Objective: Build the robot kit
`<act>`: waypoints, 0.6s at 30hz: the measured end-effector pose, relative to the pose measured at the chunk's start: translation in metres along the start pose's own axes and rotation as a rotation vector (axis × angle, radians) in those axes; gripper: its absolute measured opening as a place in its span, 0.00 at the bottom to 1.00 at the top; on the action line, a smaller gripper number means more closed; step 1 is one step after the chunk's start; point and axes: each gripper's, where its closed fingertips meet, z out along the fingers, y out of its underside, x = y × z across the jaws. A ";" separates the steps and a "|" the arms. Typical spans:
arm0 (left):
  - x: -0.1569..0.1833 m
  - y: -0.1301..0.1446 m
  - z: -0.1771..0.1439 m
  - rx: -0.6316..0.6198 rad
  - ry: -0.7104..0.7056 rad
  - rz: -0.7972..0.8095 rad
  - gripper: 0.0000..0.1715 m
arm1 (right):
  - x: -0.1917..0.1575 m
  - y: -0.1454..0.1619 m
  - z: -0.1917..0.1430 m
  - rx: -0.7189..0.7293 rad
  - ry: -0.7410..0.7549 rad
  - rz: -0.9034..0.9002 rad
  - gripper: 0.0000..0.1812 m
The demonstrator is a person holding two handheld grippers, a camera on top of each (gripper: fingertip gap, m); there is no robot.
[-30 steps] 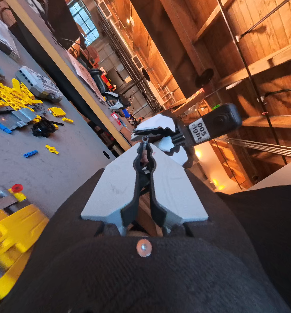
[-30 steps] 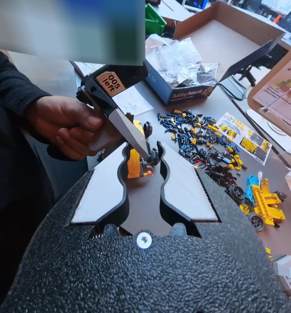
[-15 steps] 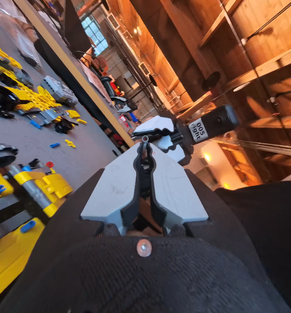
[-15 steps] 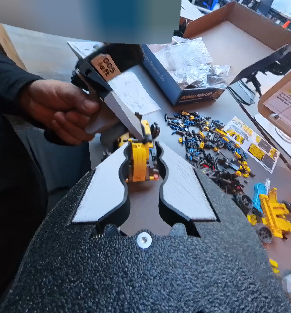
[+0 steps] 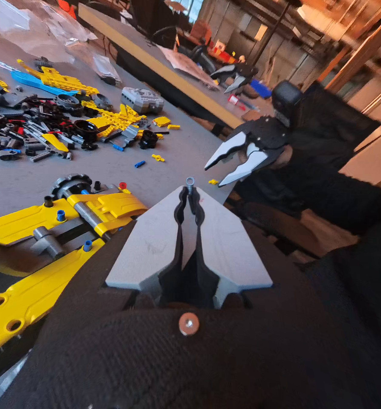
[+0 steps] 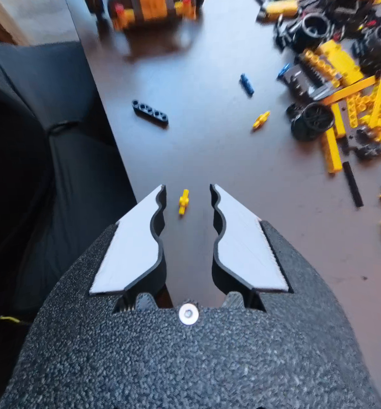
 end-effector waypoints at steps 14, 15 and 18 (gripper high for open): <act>0.011 0.027 0.043 -0.081 -0.093 0.102 0.01 | 0.054 -0.074 0.052 0.058 -0.009 -0.149 0.12; 0.013 0.028 0.044 -0.082 -0.086 0.098 0.01 | 0.058 -0.075 0.061 0.031 -0.011 -0.161 0.12; 0.014 0.031 0.045 -0.080 -0.083 0.104 0.01 | 0.060 -0.077 0.078 -0.033 -0.036 -0.195 0.12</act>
